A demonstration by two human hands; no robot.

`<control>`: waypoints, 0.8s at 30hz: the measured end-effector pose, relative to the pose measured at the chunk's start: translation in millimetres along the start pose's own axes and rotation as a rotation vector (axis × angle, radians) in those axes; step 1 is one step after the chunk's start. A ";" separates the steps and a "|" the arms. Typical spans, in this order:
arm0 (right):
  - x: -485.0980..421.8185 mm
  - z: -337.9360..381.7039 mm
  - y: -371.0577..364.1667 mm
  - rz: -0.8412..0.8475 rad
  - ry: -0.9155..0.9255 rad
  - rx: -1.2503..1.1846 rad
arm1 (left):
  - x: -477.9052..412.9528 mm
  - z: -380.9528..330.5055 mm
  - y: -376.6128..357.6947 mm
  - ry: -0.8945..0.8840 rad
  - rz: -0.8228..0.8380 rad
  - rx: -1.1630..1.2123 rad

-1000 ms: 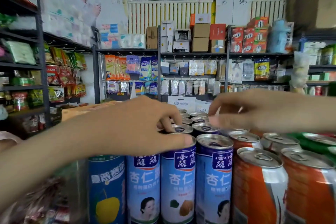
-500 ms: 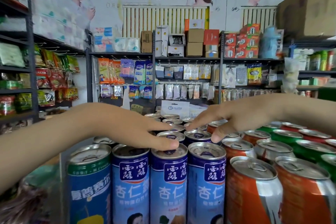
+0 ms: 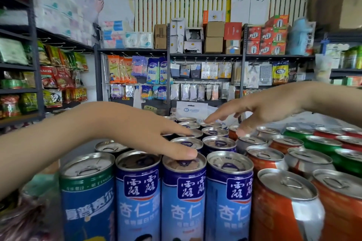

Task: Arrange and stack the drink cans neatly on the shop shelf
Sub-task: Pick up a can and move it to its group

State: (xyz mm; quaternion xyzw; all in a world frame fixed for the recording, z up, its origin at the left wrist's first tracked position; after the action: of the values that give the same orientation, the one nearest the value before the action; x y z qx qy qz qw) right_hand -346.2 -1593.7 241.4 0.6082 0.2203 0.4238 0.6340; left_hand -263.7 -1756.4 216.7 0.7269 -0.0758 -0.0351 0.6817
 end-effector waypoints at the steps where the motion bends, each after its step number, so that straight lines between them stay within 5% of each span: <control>1: -3.0 -3.3 0.1 -0.011 -0.009 0.024 | -1.8 -0.9 -1.2 0.014 0.012 0.004; 11: -24.7 -15.4 -2.5 -0.048 -0.039 0.037 | 11.5 -5.5 -1.4 0.007 0.154 -0.039; 17: -1.0 -2.6 2.2 -0.203 -0.069 0.106 | 21.9 -15.0 1.8 -0.060 -0.021 -0.072; 24: 83.0 27.0 -11.9 -0.355 -0.110 0.119 | 55.8 -82.7 3.5 -0.291 -0.465 -0.029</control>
State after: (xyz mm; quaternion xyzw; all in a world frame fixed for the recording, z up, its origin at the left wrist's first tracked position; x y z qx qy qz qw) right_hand -276.4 -1541.4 254.0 0.6187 0.3137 0.2576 0.6726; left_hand -196.1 -1683.9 228.7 0.7023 -0.0037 -0.2957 0.6476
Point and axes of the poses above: each hand's wrist, its own x-axis away from the middle knuckle, its own y-axis out of the back of the hand, z = x × y, the point moved 6 cm from there along -x, towards the middle knuckle, and after that the axes turned 2 degrees about z, right-handed, at the moved point
